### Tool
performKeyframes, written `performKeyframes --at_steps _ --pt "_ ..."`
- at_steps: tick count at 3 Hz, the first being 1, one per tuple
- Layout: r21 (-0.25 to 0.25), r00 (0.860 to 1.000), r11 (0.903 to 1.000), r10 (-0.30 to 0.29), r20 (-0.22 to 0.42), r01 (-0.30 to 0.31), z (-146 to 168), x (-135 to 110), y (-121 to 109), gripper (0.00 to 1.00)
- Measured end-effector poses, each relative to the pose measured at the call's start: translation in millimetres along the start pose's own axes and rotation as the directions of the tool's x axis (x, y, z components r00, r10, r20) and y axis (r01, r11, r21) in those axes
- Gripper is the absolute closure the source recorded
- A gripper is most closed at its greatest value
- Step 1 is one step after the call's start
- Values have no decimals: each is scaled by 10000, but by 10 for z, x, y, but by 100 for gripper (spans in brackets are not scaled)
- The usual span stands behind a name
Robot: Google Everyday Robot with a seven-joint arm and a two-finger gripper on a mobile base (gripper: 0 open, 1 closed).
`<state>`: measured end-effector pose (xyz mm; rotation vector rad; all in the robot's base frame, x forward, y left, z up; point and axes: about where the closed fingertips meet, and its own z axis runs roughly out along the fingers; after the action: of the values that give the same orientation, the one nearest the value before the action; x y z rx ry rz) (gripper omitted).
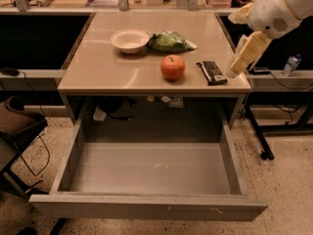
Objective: Place apple into top drawer
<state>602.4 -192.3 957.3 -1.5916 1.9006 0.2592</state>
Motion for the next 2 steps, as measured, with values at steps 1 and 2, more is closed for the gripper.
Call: performKeyframes --at_steps 1,2 --pt "-7 10000 10000 3 3 -3 6 -1 -1 0" --pt "304 9952 9991 264 943 -293 123 -64 -100 0"
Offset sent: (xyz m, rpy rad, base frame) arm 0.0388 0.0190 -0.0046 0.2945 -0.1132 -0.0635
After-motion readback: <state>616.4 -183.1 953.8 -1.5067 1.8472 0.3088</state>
